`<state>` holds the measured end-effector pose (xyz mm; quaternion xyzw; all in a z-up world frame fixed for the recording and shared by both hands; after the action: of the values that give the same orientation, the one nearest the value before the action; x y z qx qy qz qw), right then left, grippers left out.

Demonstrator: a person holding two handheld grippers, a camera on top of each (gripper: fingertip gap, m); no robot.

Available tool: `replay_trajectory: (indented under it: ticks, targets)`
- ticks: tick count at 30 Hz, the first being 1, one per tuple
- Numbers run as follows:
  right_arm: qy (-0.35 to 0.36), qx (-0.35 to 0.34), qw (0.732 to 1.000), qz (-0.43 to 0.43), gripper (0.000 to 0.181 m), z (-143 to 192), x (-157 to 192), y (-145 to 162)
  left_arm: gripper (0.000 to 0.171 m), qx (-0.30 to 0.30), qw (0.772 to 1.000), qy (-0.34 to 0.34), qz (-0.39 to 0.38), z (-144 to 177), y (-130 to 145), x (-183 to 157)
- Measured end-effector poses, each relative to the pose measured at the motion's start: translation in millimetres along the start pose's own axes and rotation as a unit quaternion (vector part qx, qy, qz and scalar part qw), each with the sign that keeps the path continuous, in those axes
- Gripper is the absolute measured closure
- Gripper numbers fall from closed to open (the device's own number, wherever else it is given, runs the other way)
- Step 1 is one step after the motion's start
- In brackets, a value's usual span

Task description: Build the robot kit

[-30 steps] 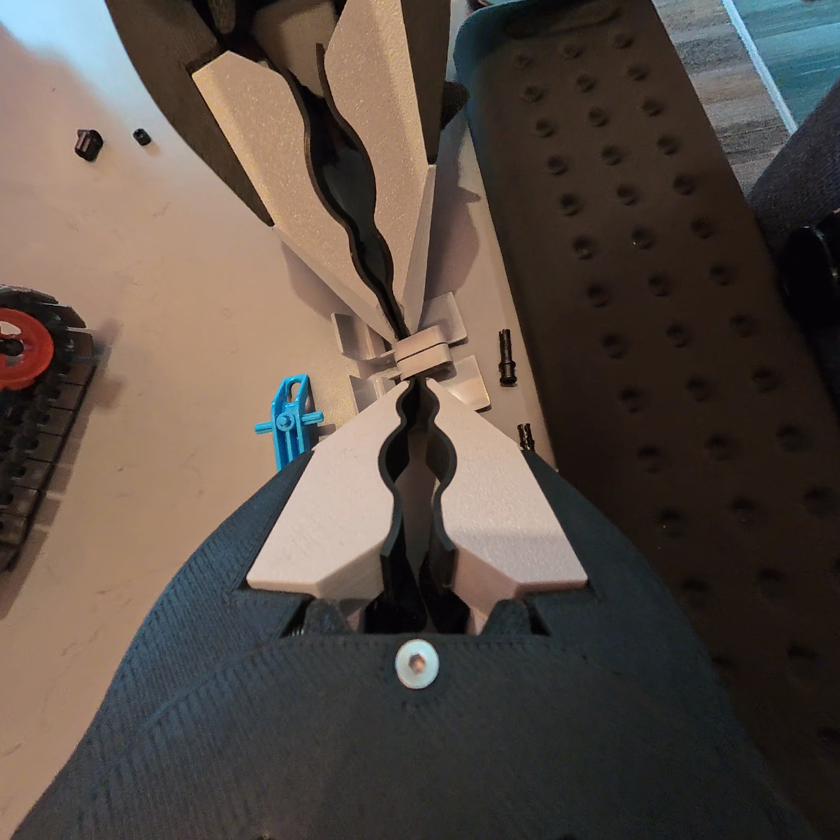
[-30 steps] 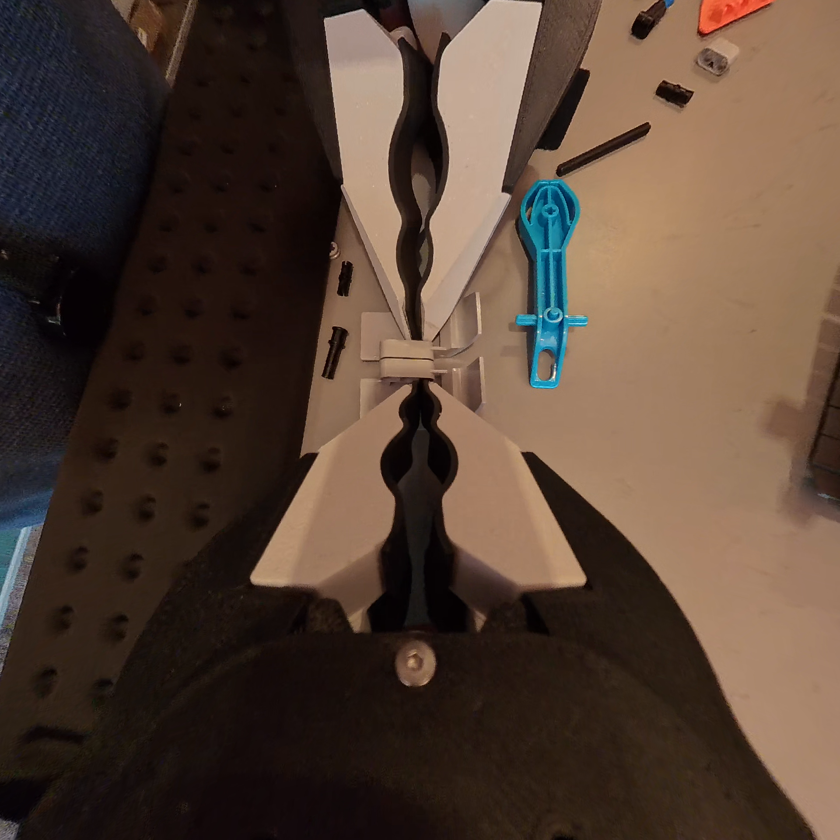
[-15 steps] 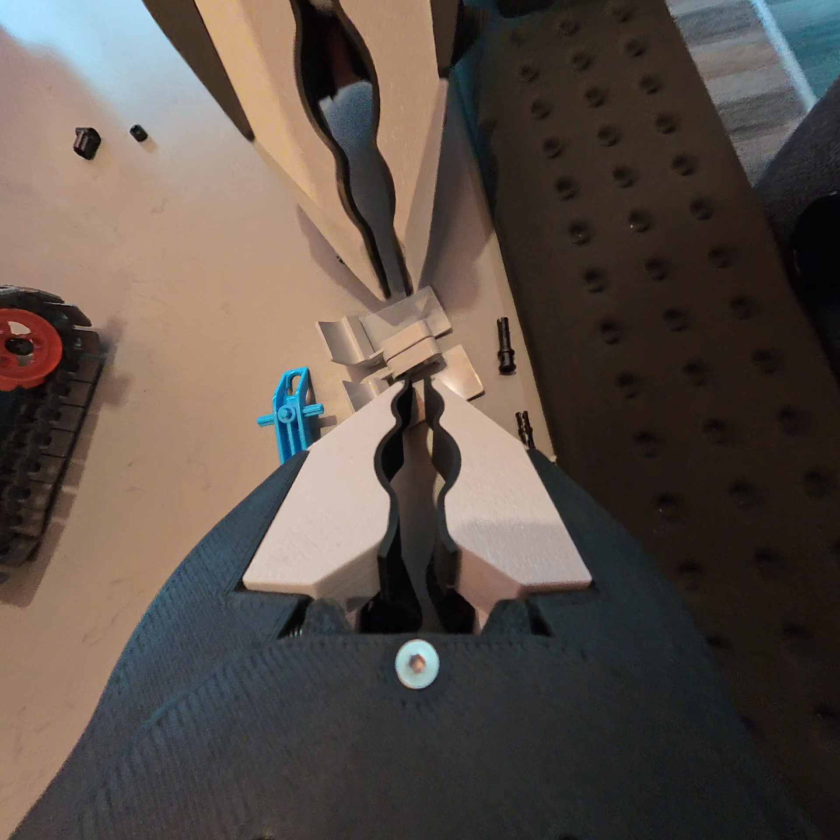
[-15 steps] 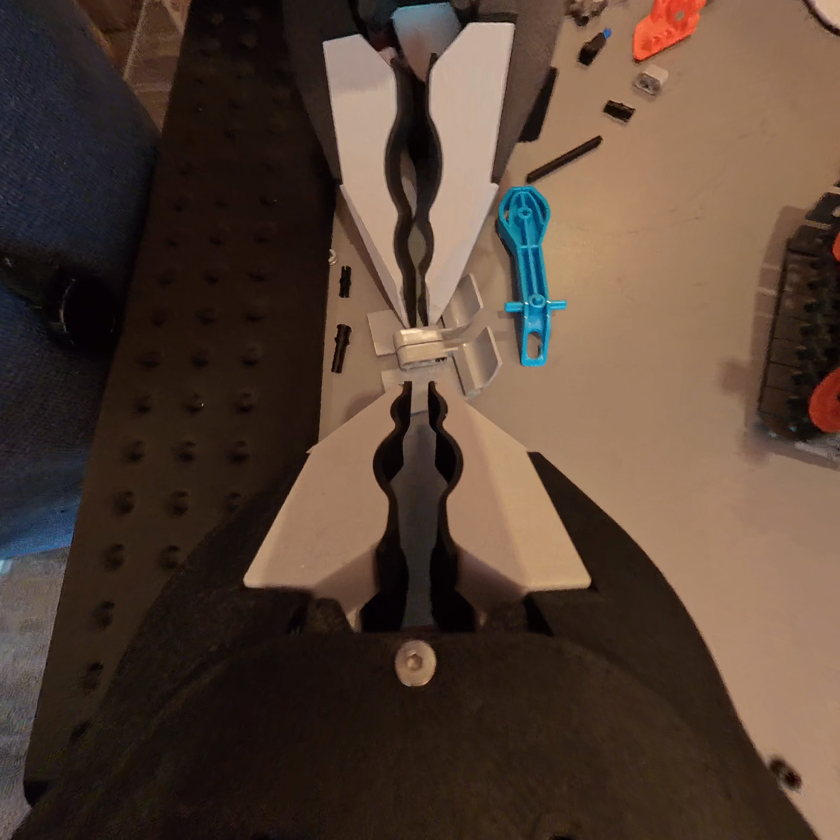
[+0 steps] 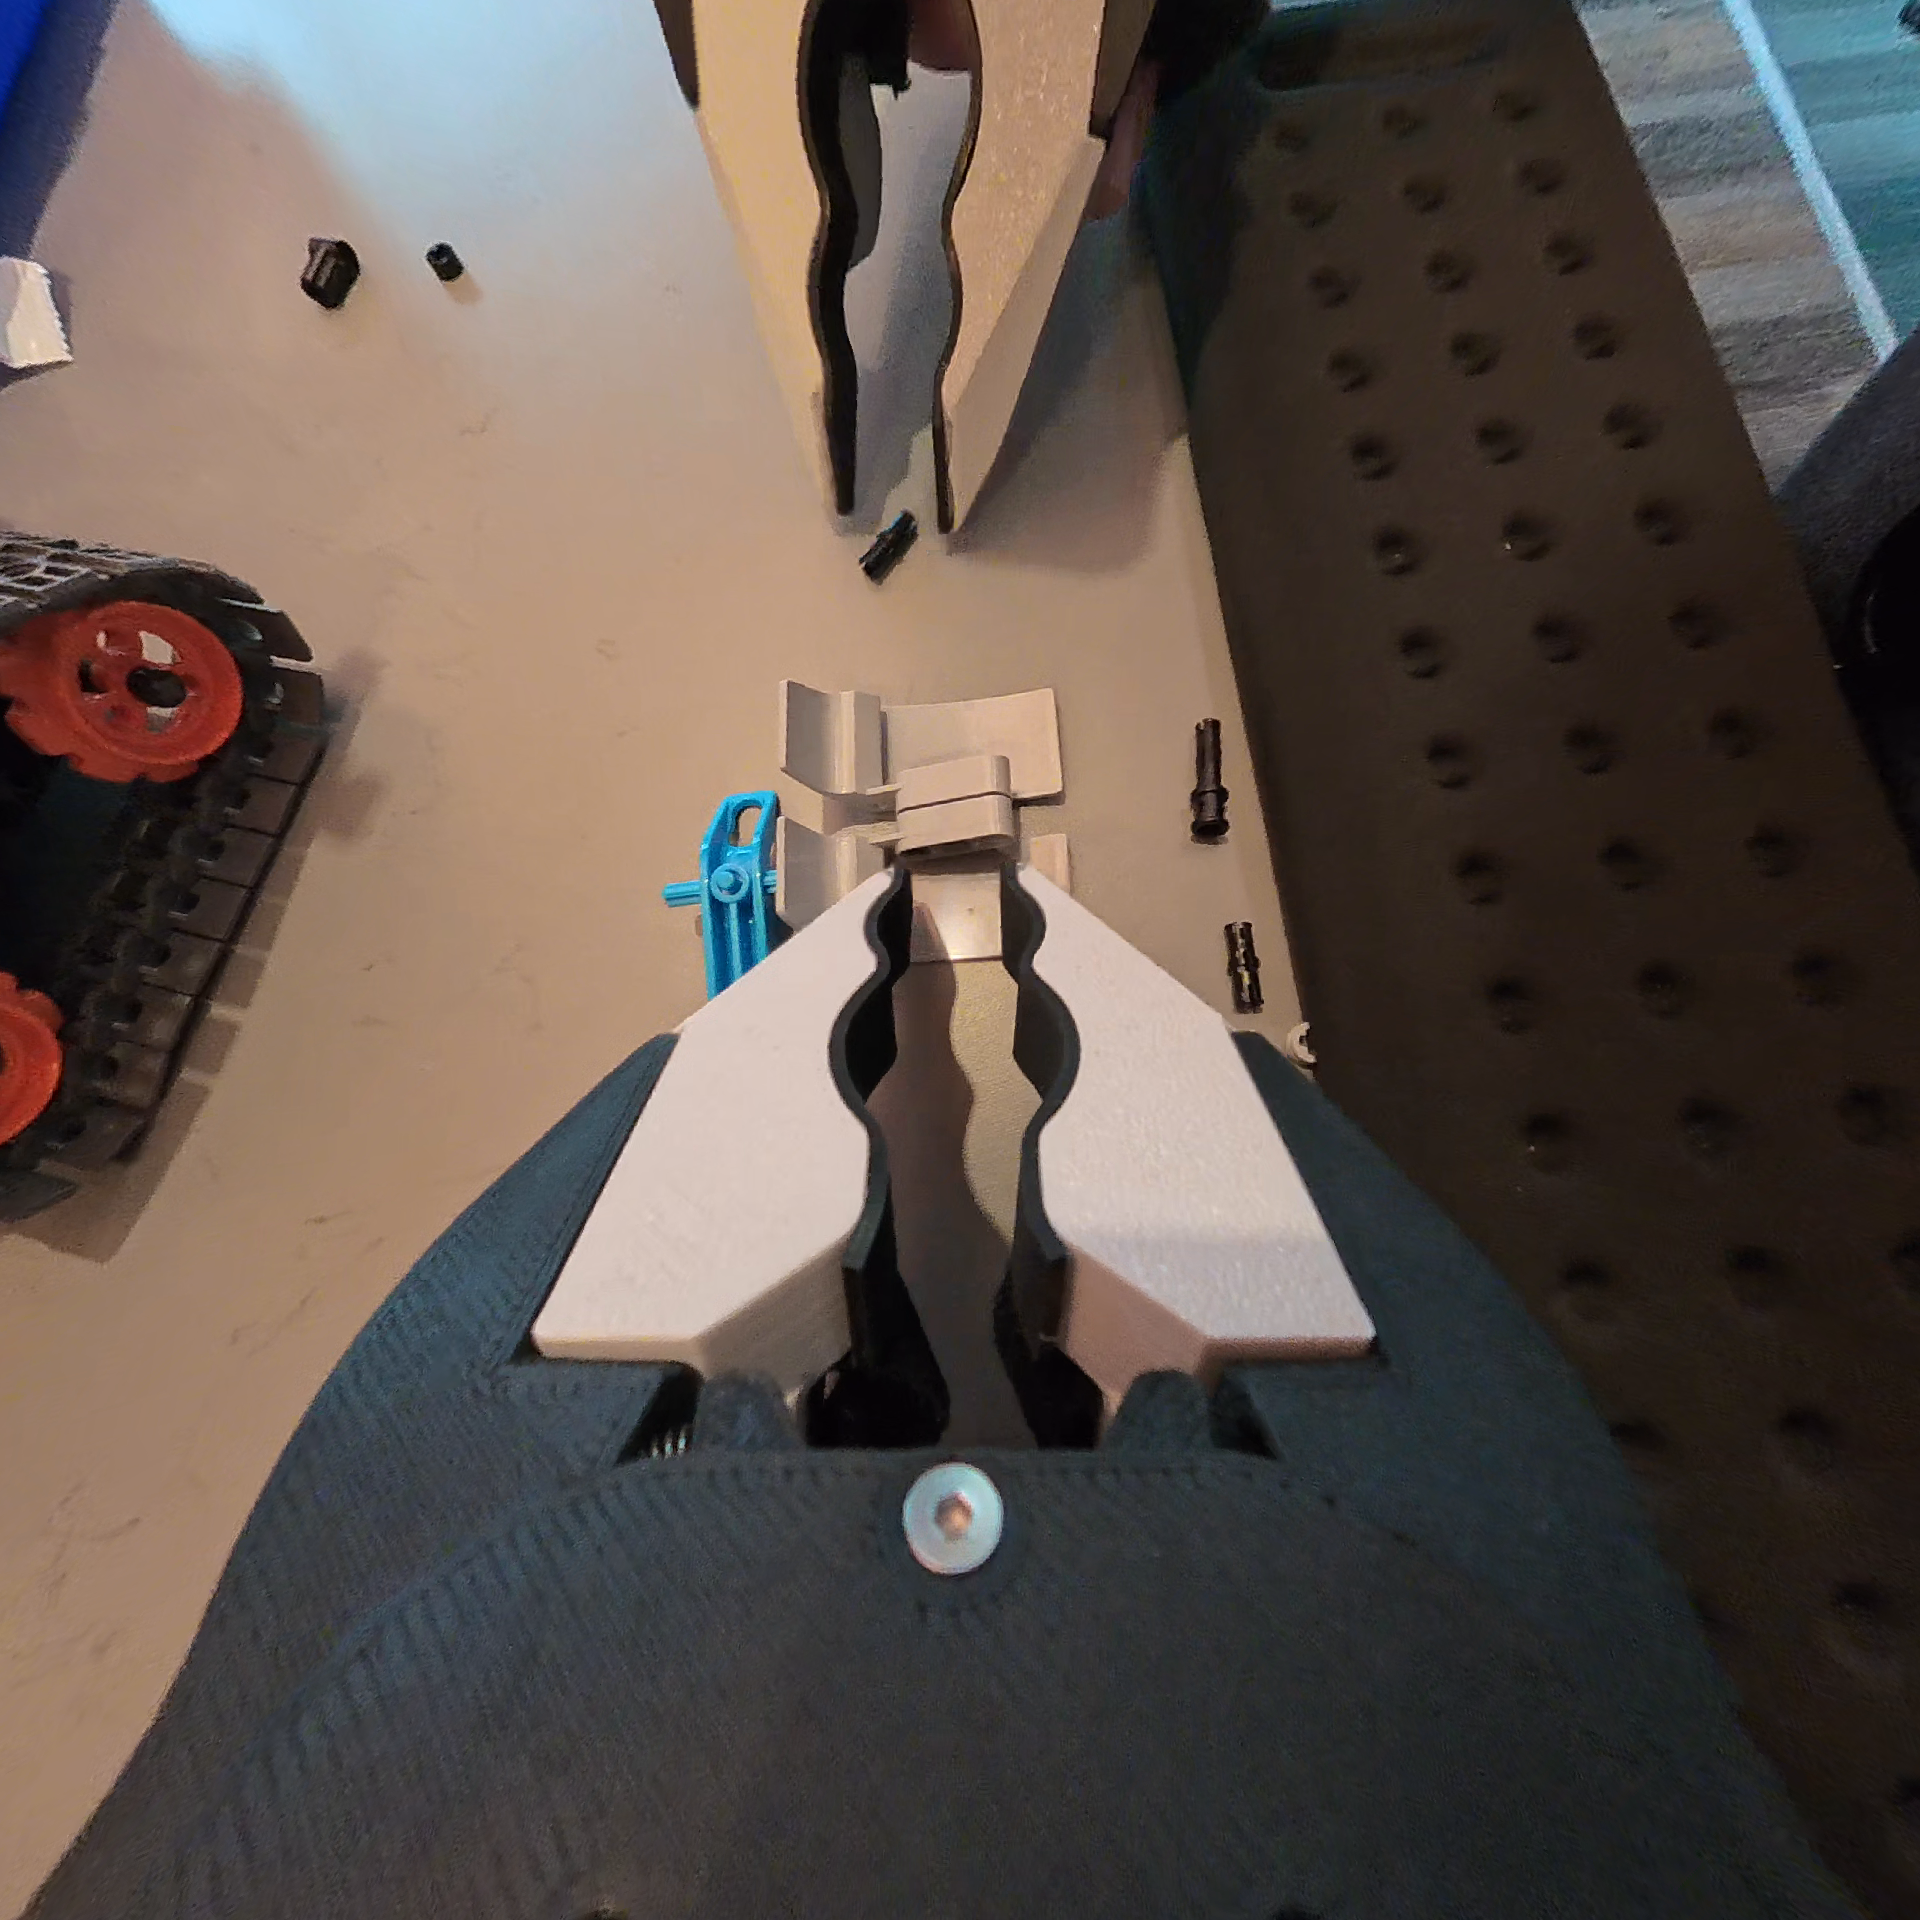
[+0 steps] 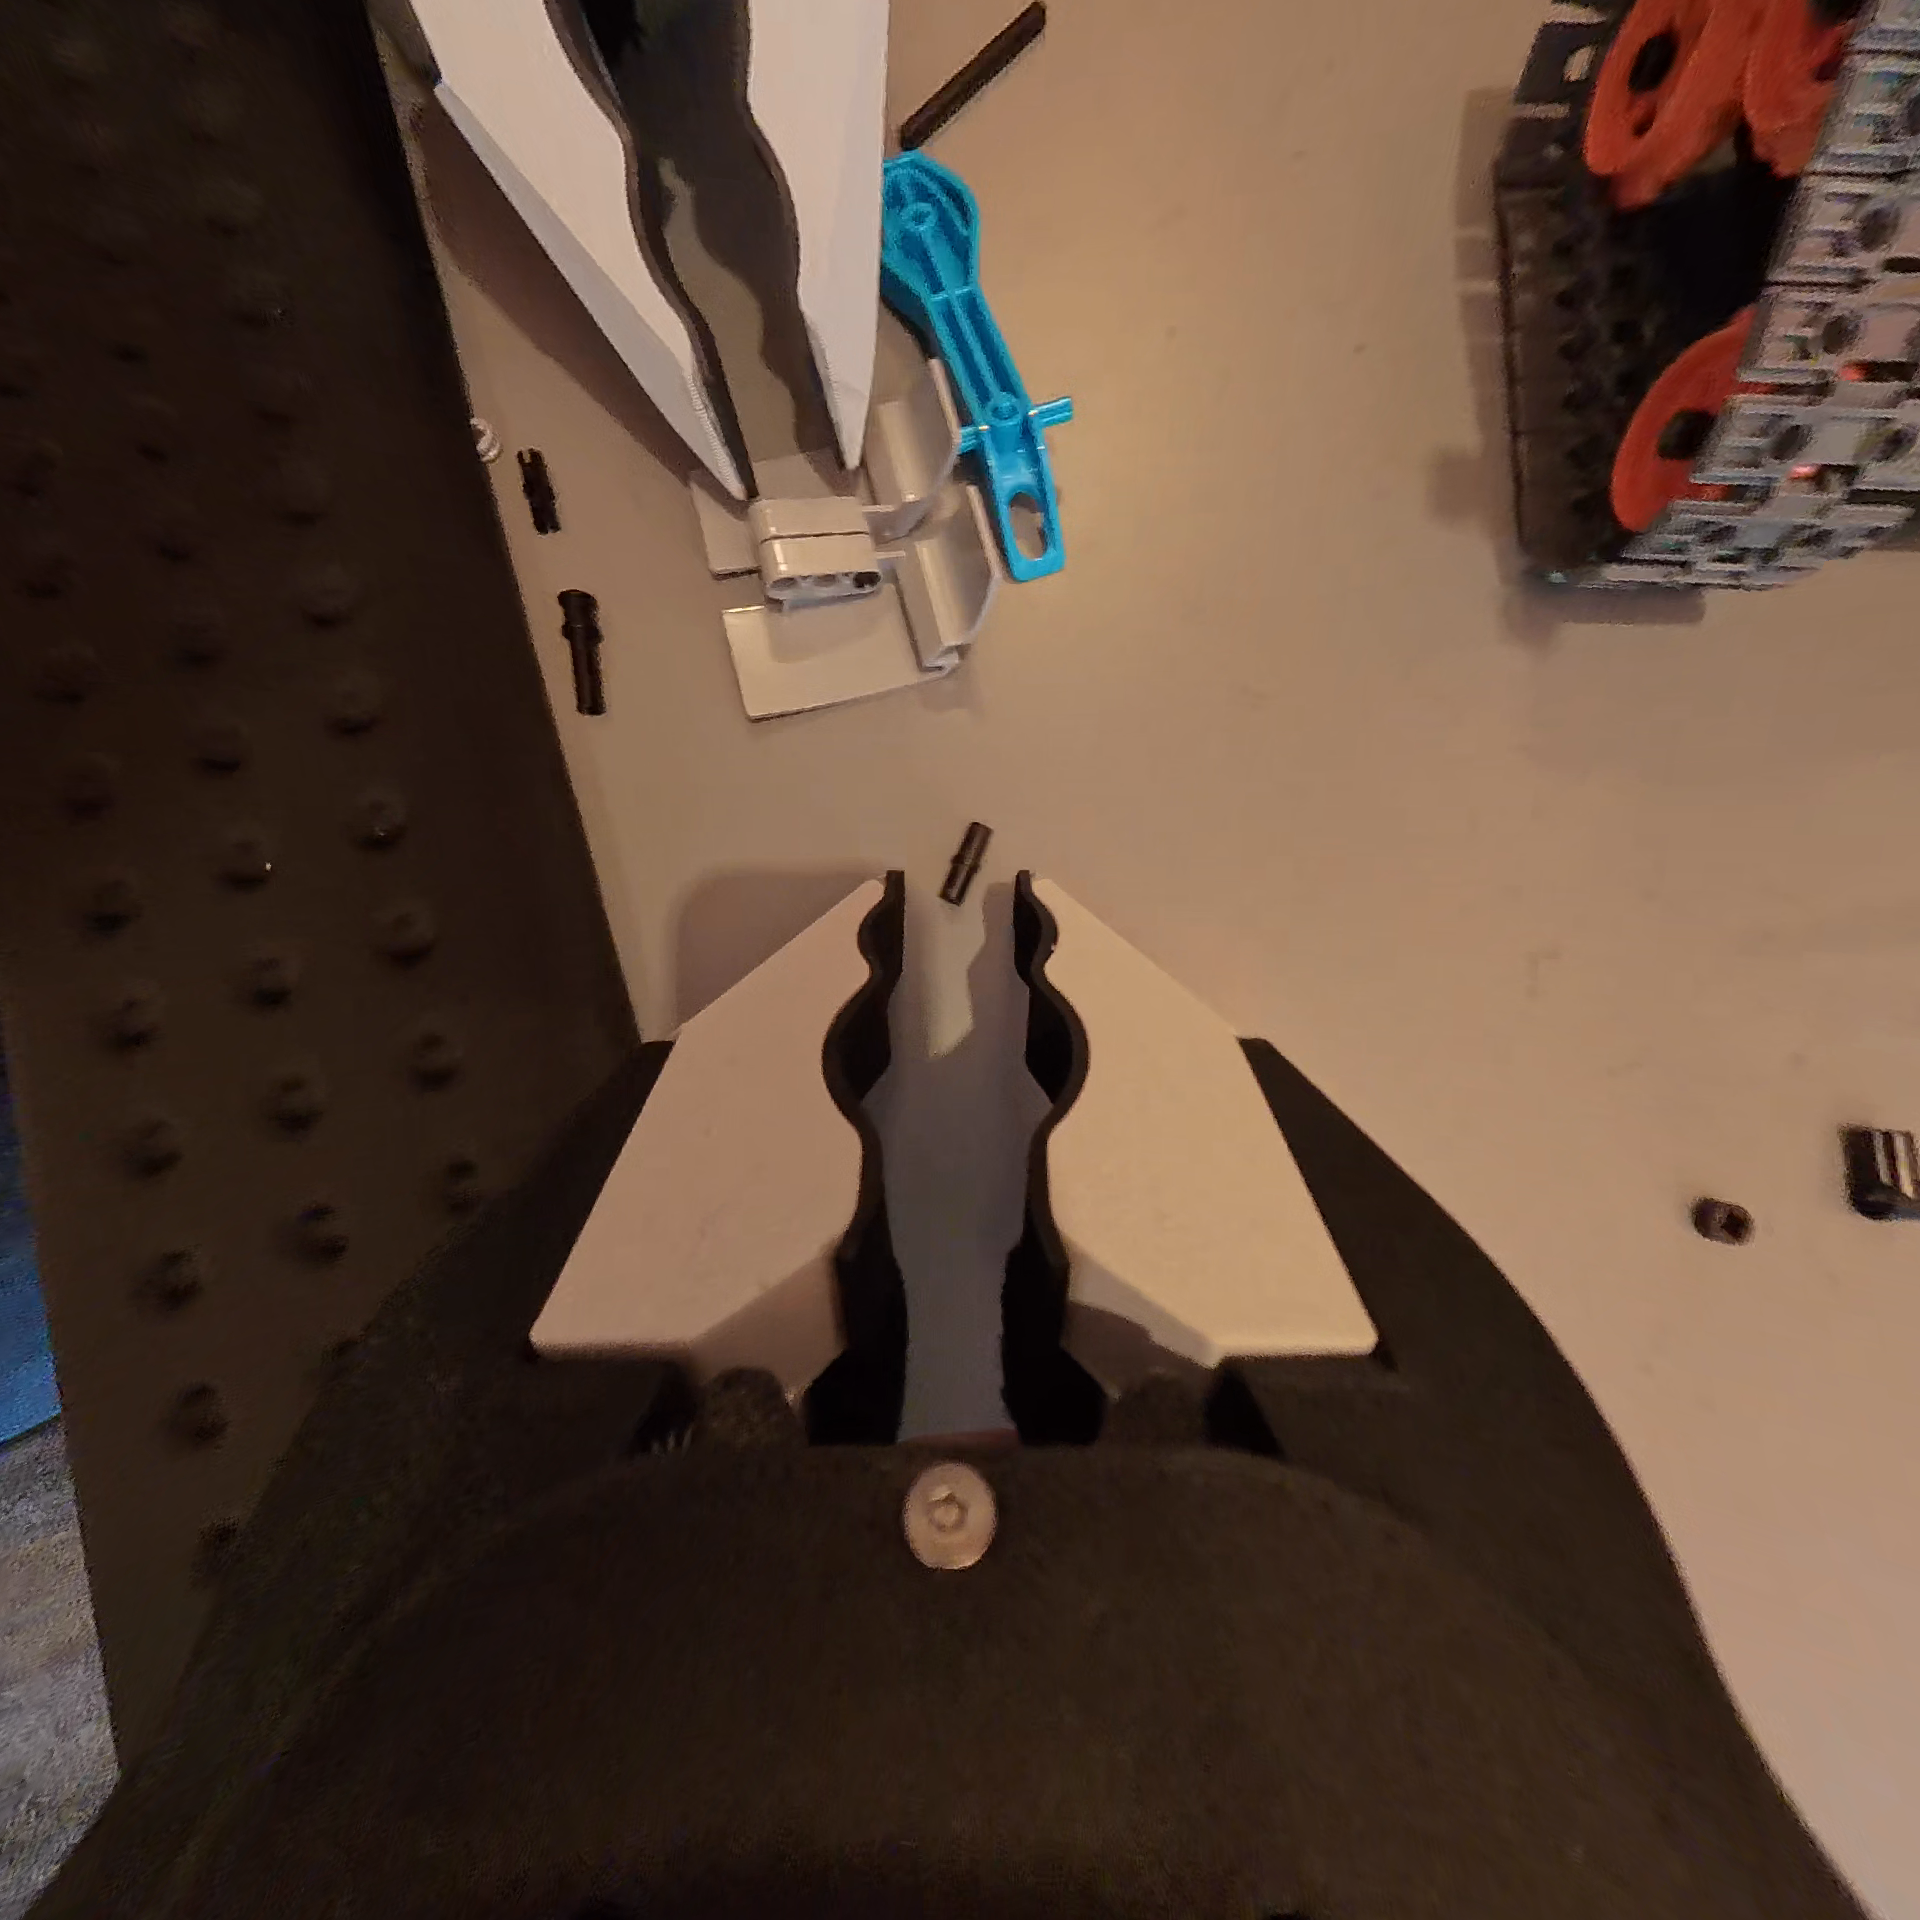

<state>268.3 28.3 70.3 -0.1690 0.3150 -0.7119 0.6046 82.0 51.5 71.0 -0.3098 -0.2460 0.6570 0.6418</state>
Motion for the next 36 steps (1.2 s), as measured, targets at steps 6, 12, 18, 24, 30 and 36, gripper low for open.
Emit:
replay_trajectory:
  ticks: [6, 12, 18, 24, 30, 36]
  targets:
    - [0.002, -0.007, 1.000, 0.013, 0.180, -5.1, 3.1, -4.8, 0.154, -0.006, 1.000, -0.001, 0.003, -0.5, -0.4, -6.5]
    - [-0.030, -0.057, 0.996, 0.056, 0.180, -11.5, 13.0, -32.2, 0.159, 0.003, 1.000, 0.001, 0.006, -5.9, 1.9, -8.0]
    - [-0.046, -0.057, 0.995, 0.067, 0.180, -24.3, 15.6, -36.5, 0.164, 0.002, 1.000, 0.008, 0.011, -9.0, 1.4, -8.5]
    - [-0.044, -0.054, 0.995, 0.066, 0.180, -26.3, 17.2, -33.8, 0.169, 0.003, 1.000, 0.008, 0.015, -10.3, 0.7, -7.9]
    - [-0.040, -0.056, 0.995, 0.068, 0.180, -27.4, 18.7, -33.0, 0.171, 0.004, 1.000, 0.012, 0.011, -11.9, -0.6, -8.6]
    - [-0.047, -0.047, 0.994, 0.092, 0.181, -28.8, 18.5, -33.5, 0.171, 0.007, 1.000, 0.016, -0.001, -13.3, -2.5, -8.1]
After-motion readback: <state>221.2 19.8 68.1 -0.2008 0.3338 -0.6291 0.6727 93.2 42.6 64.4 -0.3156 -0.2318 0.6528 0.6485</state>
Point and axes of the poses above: each gripper's, where its closed fingertips meet, z back along the fingers, y out of its underside, x = y × z across the jaws, the point moved 8 cm from there along z, back along the fingers, and after that the axes turned 13 degrees about z, right-handed, at the moved point
